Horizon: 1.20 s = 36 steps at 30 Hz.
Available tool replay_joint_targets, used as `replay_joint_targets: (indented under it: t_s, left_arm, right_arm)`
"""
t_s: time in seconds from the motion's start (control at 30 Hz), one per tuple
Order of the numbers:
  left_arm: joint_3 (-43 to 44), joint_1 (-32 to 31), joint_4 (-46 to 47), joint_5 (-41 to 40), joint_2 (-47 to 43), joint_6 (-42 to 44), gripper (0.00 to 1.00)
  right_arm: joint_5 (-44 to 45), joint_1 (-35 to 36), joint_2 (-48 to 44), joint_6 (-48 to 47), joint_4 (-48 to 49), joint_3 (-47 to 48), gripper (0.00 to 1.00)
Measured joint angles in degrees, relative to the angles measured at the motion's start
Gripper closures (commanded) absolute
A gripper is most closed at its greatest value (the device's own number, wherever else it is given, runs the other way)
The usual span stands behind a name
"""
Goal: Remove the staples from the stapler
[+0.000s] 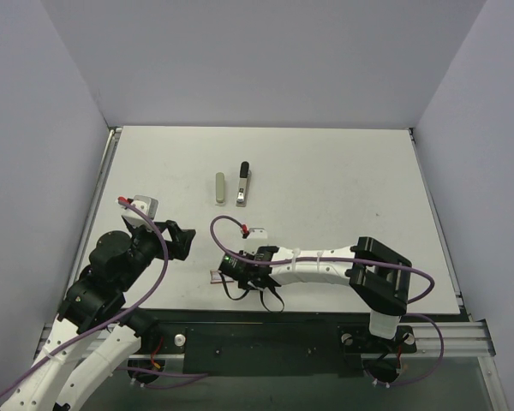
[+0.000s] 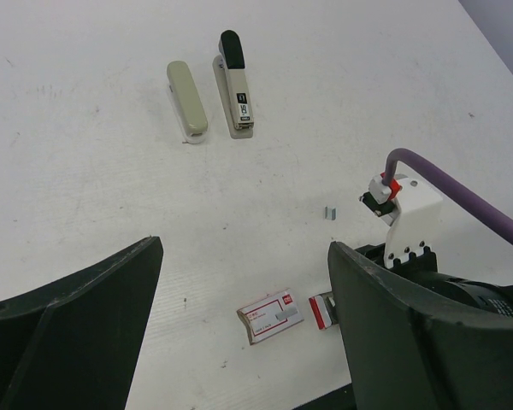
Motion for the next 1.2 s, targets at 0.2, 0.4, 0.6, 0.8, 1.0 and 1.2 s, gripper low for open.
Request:
replay_joint_targets:
  t_s: [0.2,0.4,0.6,0.8,1.0,1.2]
  left_arm:
    - [0.0,0.0,0.0,0.0,0.0,0.0,0.11]
    - [0.0,0.0,0.0,0.0,0.0,0.0,0.11]
    - [0.0,0.0,0.0,0.0,-0.1,0.0,0.11]
    - [0.0,0.0,0.0,0.0,-0.3,0.0,0.11]
    - [0.0,0.0,0.0,0.0,-0.6,0.0,0.11]
    - [0.0,0.0,0.0,0.0,-0.9,0.0,0.11]
  right_arm:
    - [1.2,0.3,-0.1,-0.1,-0.7,0.2,0.79]
    - [2.3,0.3,-0.5,-0.2,-1.3,0.2,0.81]
    - [2.5,0.9,-1.7,-0.1,-1.5,0.2,0.89]
    - [2.4,2.2,-2.2,-0.2,-1.7,0.2,1.00]
    - [2.1,2.8,-2.2,-0.1,-2.1,0.2,1.00]
    - [1.5,3.0,-2.2,-0.2,-2.5,0.2,1.00]
